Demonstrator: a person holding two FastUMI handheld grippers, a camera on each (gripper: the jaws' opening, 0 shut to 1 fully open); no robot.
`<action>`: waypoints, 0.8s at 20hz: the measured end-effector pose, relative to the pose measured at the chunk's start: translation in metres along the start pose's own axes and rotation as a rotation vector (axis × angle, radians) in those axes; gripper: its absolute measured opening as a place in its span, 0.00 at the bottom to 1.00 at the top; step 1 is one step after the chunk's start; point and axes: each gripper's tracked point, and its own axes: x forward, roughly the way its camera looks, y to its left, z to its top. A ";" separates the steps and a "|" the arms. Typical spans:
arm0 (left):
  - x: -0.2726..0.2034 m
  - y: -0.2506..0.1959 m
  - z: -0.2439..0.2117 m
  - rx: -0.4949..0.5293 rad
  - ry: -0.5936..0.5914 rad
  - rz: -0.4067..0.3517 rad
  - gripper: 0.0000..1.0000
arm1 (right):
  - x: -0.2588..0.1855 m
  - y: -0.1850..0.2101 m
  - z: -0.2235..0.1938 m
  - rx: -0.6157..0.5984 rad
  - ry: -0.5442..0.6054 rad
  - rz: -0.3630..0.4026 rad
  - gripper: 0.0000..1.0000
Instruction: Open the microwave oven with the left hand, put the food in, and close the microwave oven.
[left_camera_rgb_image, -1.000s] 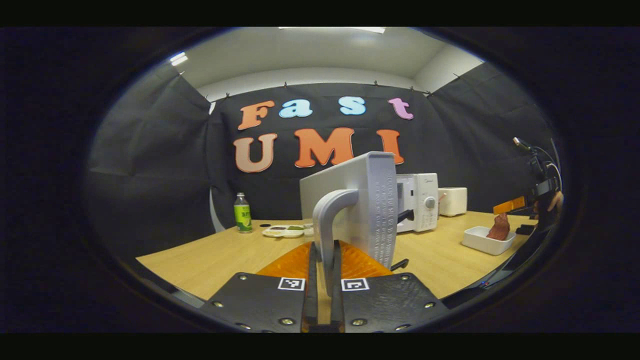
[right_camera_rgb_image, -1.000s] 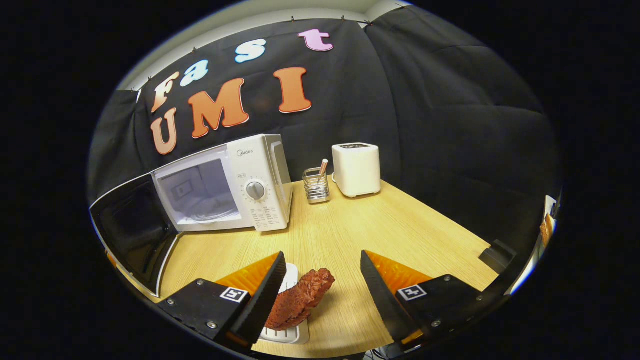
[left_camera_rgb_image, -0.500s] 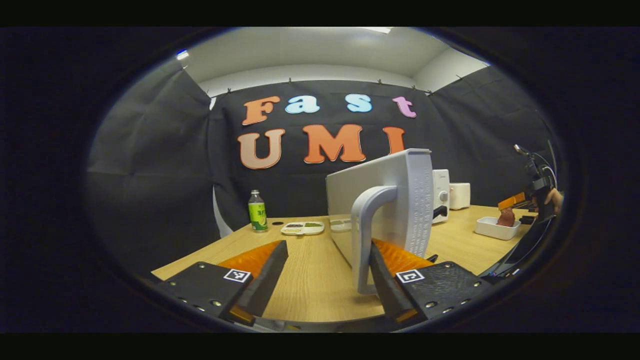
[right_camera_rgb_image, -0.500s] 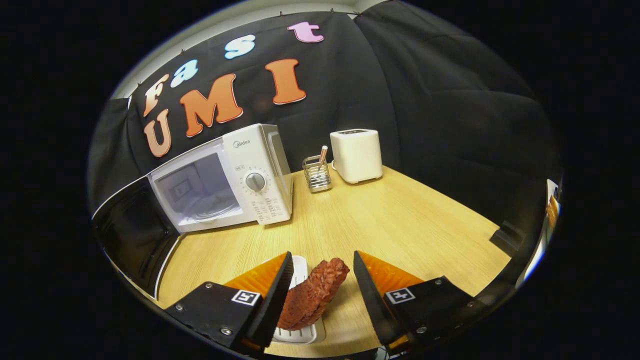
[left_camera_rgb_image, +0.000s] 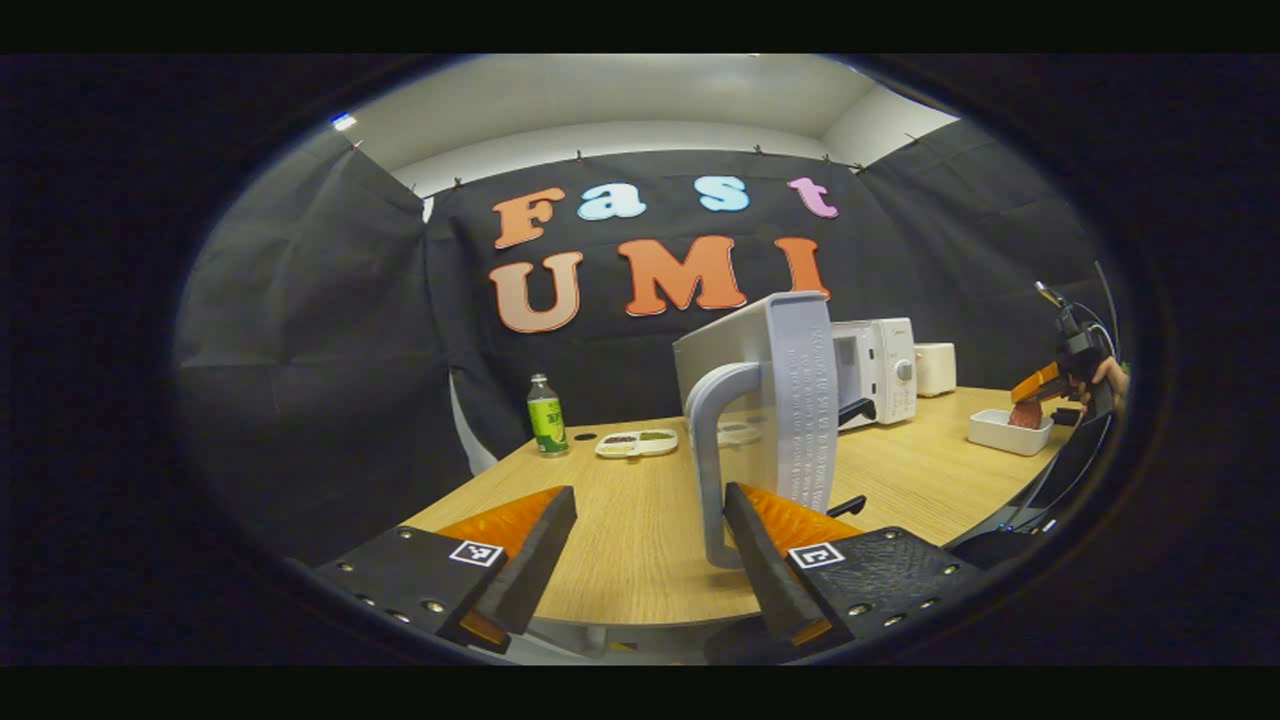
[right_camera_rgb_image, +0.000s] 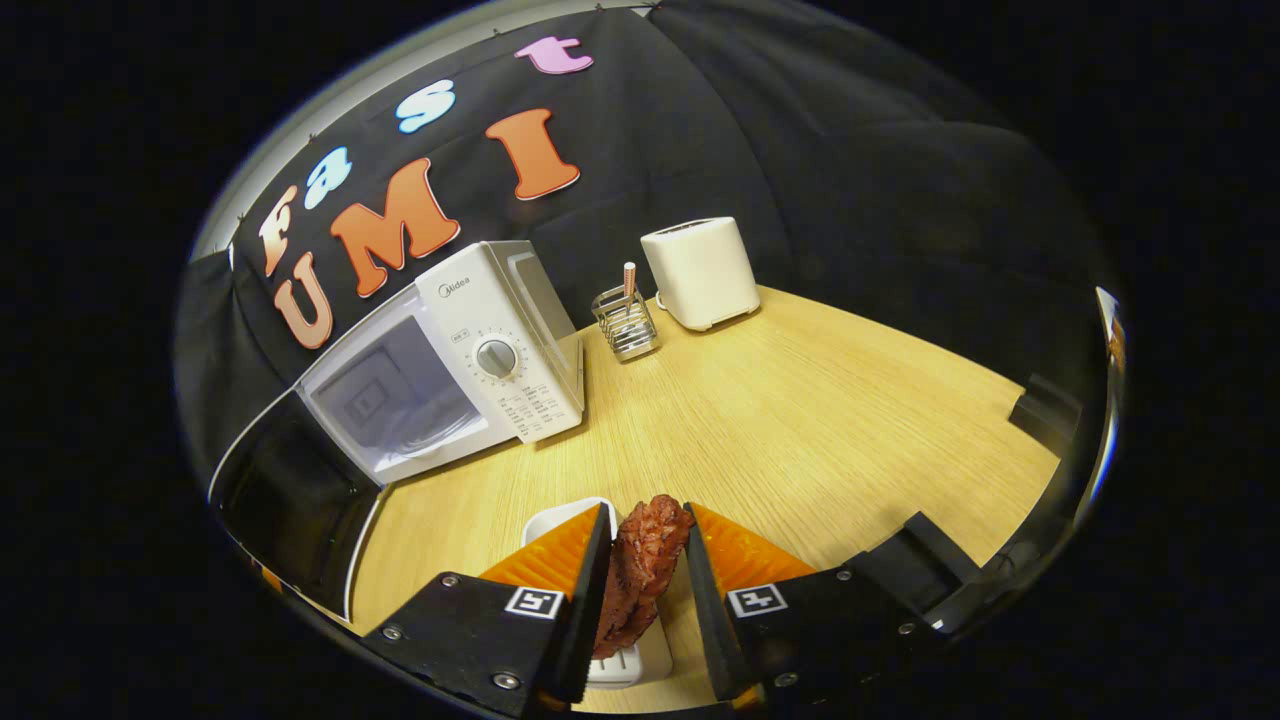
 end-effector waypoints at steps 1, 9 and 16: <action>-0.002 0.007 0.002 0.017 0.002 0.020 0.87 | -0.001 0.002 0.000 0.037 0.010 0.015 0.41; -0.009 0.045 0.017 -0.031 -0.033 0.120 0.89 | -0.016 0.029 0.009 0.085 0.006 0.092 0.16; 0.004 0.044 0.003 -0.064 0.032 0.120 0.86 | -0.038 0.071 0.048 -0.107 -0.108 0.090 0.16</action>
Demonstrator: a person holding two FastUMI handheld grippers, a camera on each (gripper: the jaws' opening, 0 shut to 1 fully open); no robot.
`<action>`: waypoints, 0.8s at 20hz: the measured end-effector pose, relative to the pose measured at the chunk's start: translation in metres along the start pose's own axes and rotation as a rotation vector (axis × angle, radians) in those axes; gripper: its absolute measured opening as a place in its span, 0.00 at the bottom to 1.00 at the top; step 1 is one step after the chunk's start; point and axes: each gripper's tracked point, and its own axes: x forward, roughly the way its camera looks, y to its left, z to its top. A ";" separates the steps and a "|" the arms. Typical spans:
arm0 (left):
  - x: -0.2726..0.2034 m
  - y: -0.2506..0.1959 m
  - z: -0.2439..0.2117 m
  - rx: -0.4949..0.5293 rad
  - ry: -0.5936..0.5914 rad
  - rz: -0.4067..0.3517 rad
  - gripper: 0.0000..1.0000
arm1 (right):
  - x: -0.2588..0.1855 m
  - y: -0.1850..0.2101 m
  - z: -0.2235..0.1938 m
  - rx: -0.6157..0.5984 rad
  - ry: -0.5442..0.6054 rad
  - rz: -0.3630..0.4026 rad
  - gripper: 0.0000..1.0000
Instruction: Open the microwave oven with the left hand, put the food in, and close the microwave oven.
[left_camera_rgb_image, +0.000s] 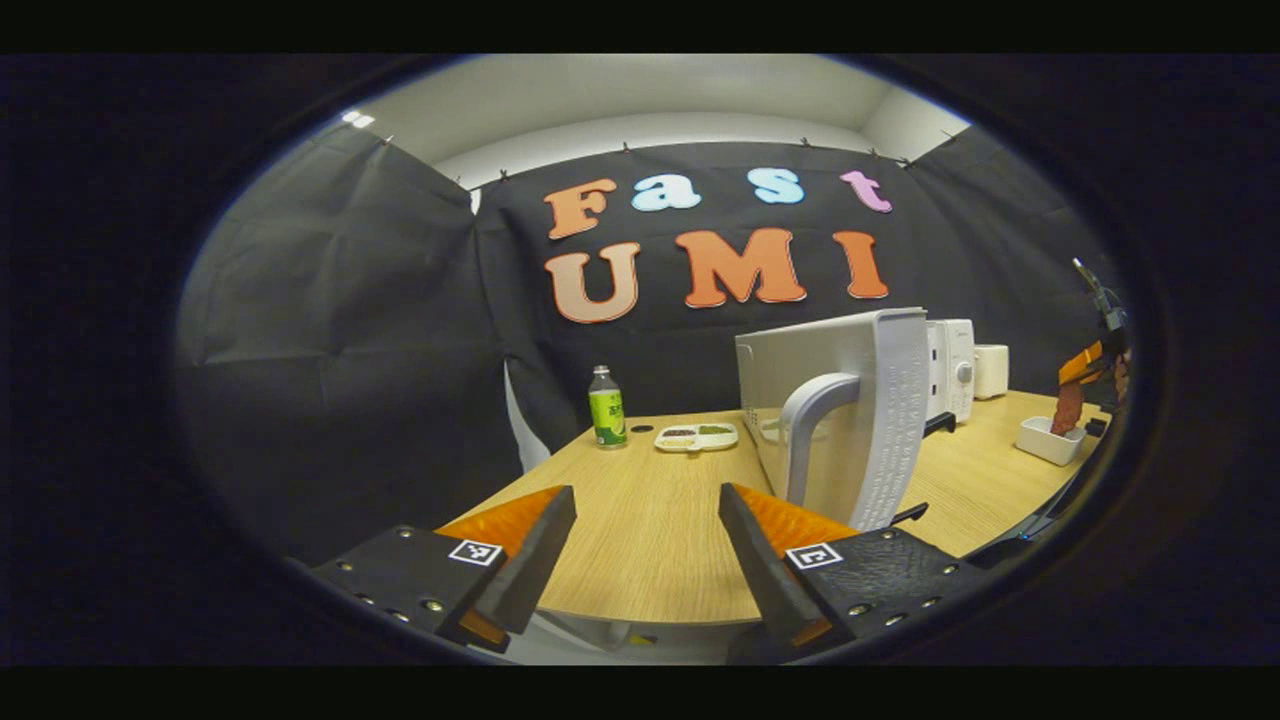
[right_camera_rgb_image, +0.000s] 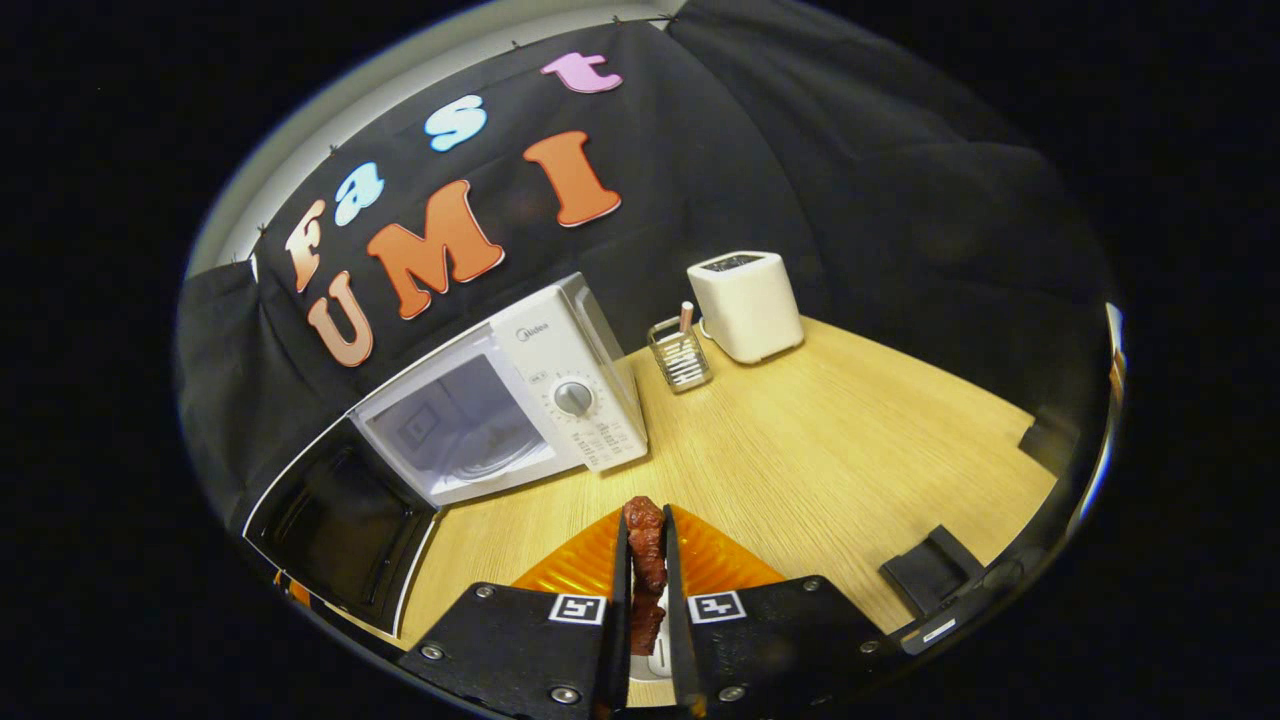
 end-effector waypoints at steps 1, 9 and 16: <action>0.001 0.002 0.001 -0.001 -0.004 0.004 0.87 | 0.000 0.011 0.008 -0.023 -0.017 0.013 0.16; 0.007 0.000 -0.009 -0.047 0.003 -0.002 0.87 | 0.027 0.110 0.046 -0.093 -0.108 0.147 0.16; 0.005 0.005 -0.038 -0.114 0.053 0.018 0.87 | 0.073 0.196 0.052 -0.104 -0.150 0.242 0.16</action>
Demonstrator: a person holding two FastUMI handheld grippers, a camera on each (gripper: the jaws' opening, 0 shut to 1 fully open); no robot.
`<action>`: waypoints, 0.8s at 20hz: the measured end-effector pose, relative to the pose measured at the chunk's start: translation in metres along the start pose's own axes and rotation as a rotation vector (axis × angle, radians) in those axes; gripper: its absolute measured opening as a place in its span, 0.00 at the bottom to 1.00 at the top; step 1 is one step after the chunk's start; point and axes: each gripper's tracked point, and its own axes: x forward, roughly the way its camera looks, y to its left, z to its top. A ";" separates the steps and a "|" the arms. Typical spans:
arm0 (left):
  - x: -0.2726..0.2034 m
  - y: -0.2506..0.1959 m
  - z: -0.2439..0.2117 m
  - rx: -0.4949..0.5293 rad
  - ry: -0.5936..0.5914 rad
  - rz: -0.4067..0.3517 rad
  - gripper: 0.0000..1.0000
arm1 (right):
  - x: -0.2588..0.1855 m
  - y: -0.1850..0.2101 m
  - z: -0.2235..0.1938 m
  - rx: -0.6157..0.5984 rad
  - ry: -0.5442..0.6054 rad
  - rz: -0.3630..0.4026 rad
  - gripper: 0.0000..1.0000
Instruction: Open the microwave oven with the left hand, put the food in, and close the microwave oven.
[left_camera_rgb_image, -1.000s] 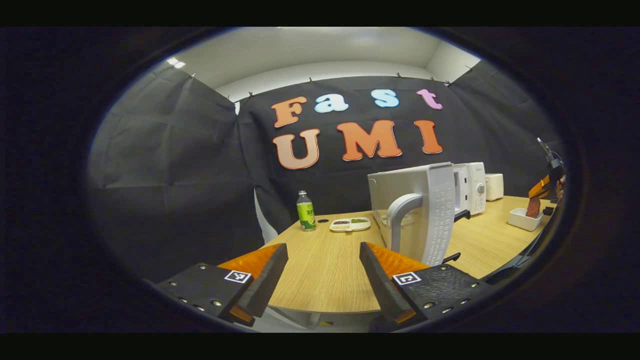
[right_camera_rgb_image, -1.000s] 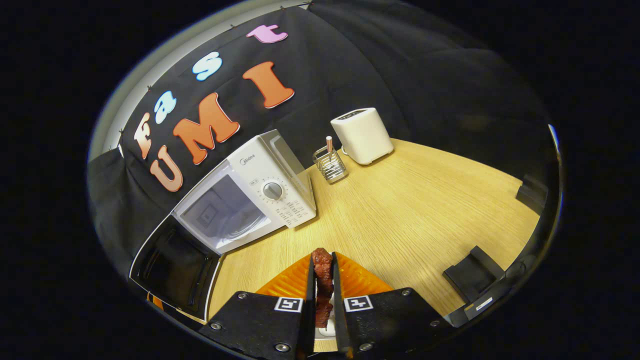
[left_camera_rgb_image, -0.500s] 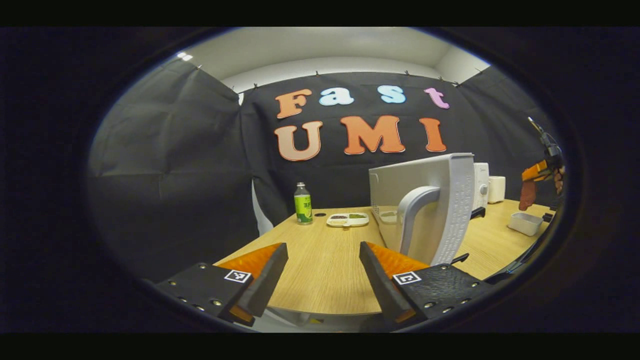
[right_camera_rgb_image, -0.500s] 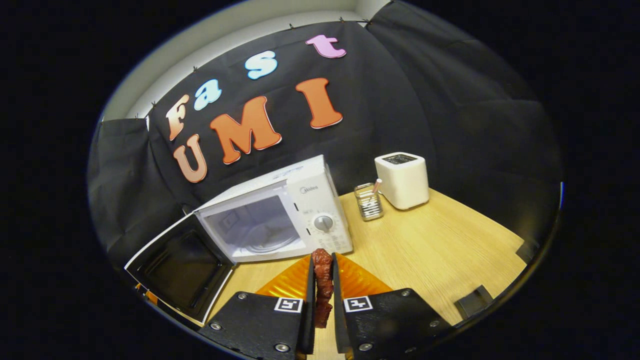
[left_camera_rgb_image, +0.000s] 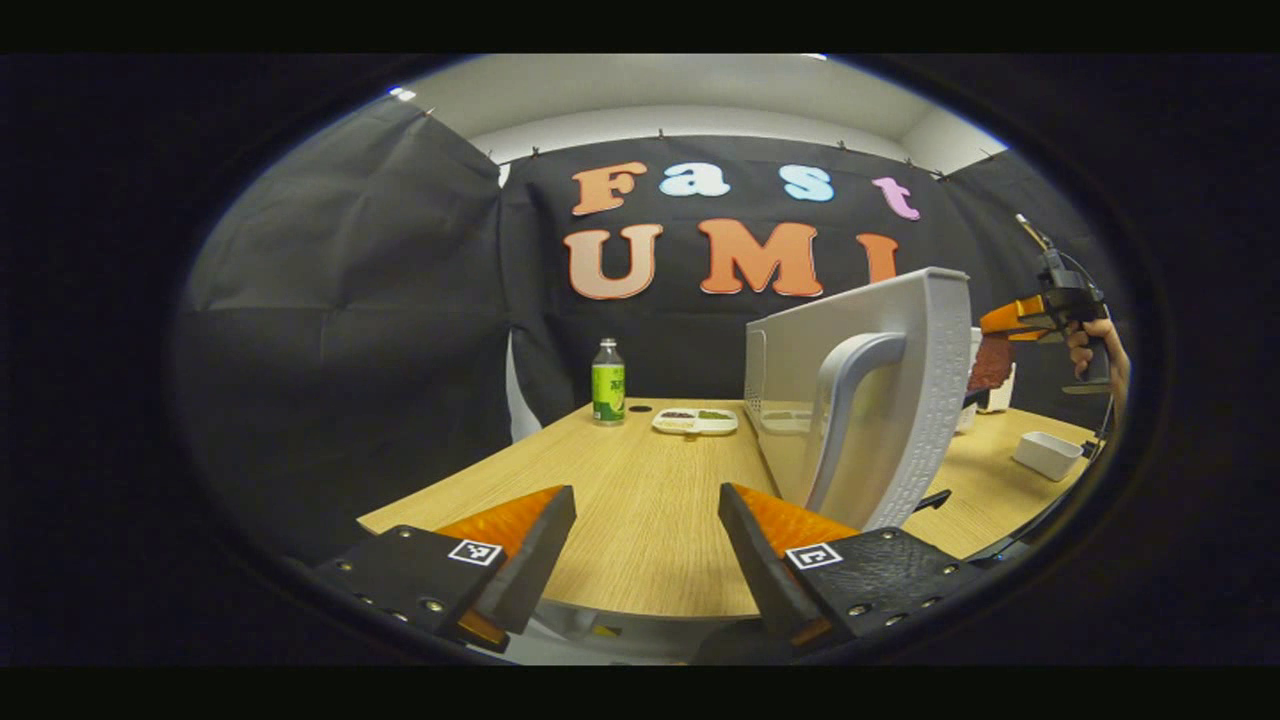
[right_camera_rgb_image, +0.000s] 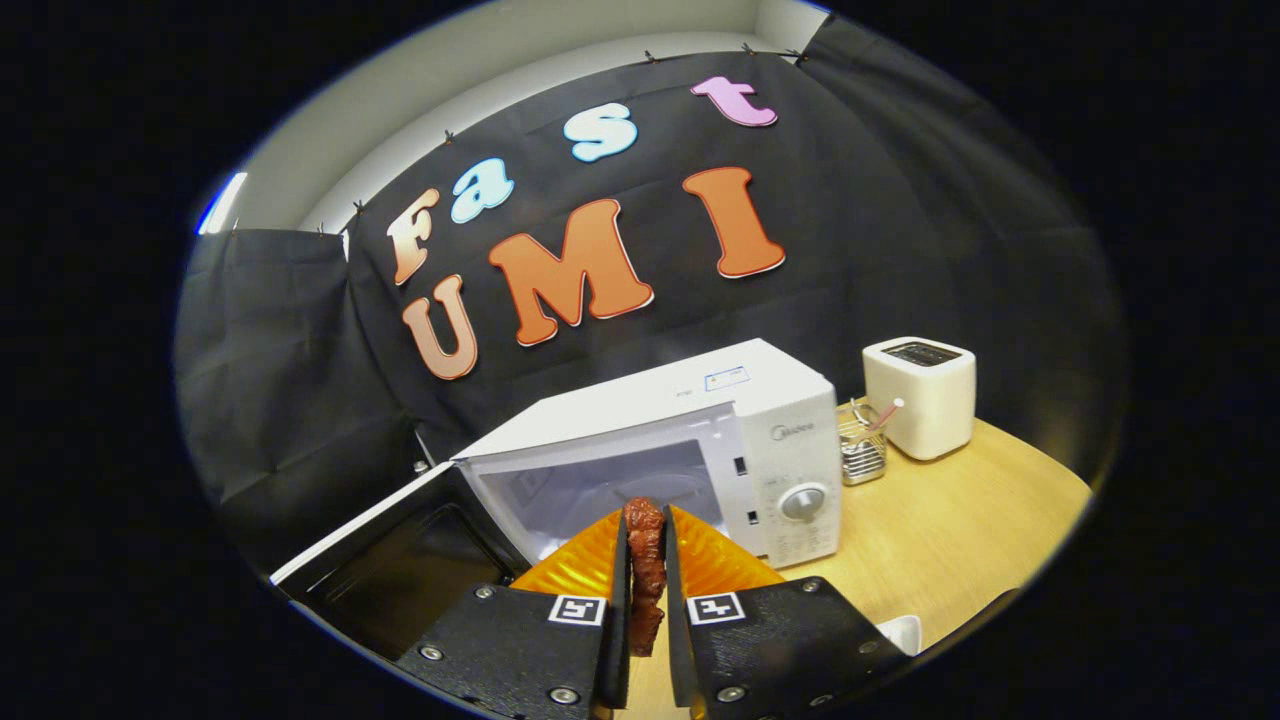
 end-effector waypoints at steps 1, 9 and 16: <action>0.000 0.003 0.000 -0.009 0.003 0.006 0.87 | 0.009 0.007 0.000 -0.003 -0.007 0.004 0.16; 0.008 0.031 -0.015 -0.030 0.034 0.060 0.87 | 0.088 0.042 -0.007 0.094 -0.102 0.014 0.16; 0.015 0.046 -0.017 -0.023 0.037 0.097 0.87 | 0.139 0.044 -0.053 0.198 -0.076 -0.034 0.16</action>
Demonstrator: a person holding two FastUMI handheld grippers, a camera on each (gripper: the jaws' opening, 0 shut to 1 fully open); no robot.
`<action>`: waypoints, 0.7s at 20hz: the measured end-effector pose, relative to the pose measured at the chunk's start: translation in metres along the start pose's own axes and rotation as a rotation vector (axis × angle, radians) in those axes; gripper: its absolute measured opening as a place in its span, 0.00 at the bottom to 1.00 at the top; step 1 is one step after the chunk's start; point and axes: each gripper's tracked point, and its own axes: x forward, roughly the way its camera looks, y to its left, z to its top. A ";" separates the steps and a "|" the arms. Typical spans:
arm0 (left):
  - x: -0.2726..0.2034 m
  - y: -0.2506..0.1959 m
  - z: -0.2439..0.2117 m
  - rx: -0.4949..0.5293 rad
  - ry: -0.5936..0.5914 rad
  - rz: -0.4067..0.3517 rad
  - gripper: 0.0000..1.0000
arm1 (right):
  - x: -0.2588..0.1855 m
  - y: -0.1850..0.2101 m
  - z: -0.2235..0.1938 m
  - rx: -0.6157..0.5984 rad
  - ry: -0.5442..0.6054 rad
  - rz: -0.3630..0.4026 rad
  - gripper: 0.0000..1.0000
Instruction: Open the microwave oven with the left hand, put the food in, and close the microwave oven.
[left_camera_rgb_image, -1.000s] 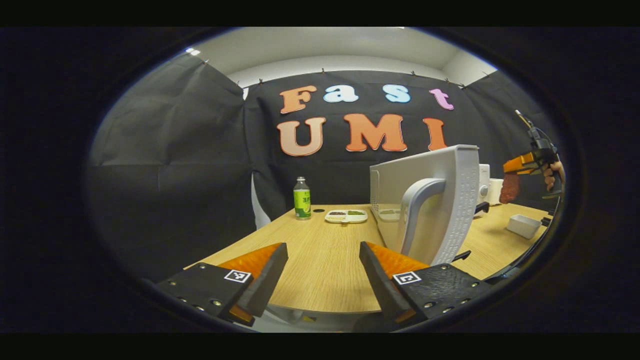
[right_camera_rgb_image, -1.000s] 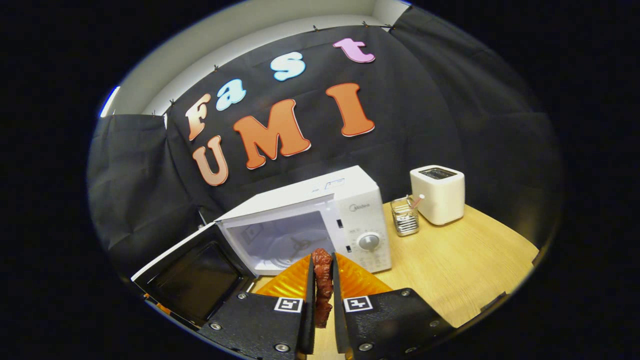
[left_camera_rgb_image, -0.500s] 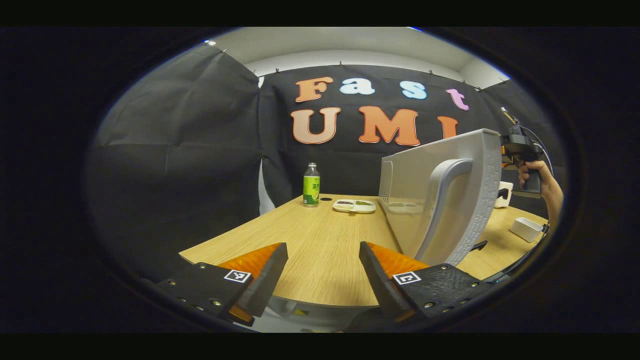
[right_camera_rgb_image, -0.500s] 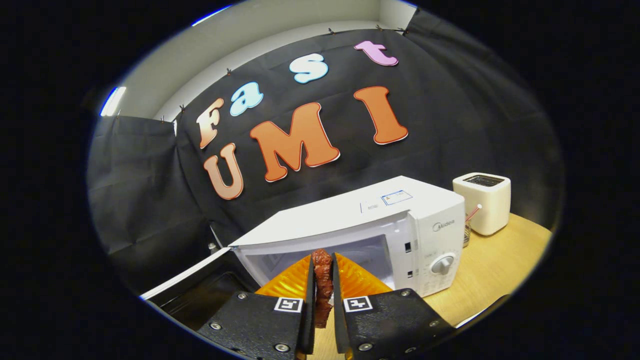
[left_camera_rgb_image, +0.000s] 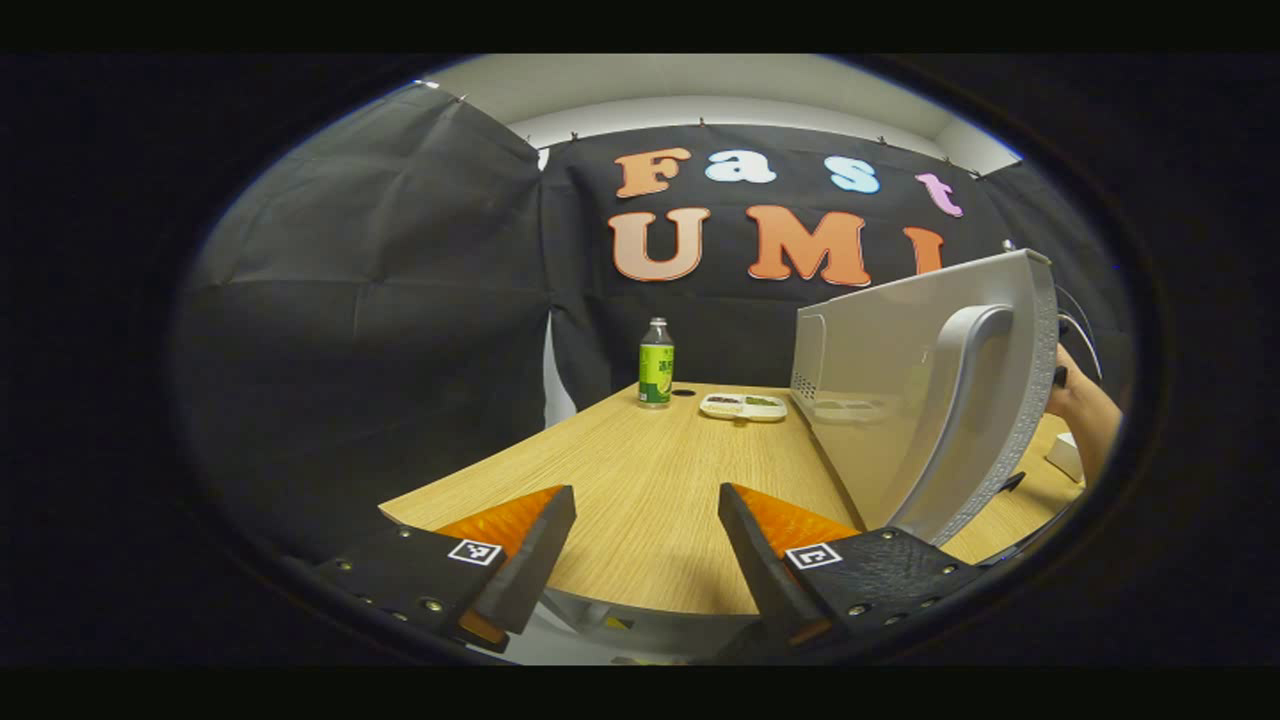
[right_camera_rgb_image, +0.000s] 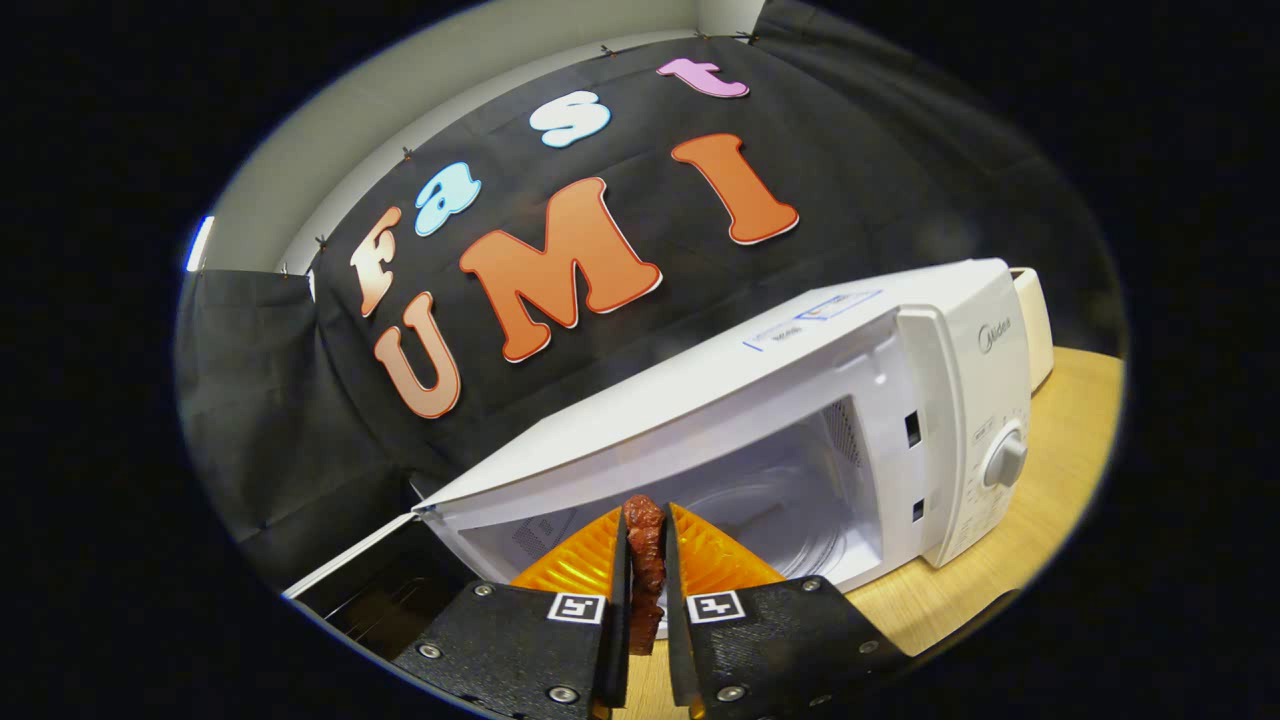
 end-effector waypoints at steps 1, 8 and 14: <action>0.001 0.000 0.000 0.002 0.001 0.004 0.87 | 0.007 -0.001 -0.003 0.027 -0.009 -0.008 0.16; 0.004 -0.004 0.002 0.012 -0.003 0.003 0.87 | 0.048 -0.019 -0.004 0.213 -0.159 -0.070 0.16; 0.004 -0.007 0.006 0.035 -0.004 0.000 0.87 | 0.071 -0.022 -0.016 0.327 -0.213 -0.109 0.16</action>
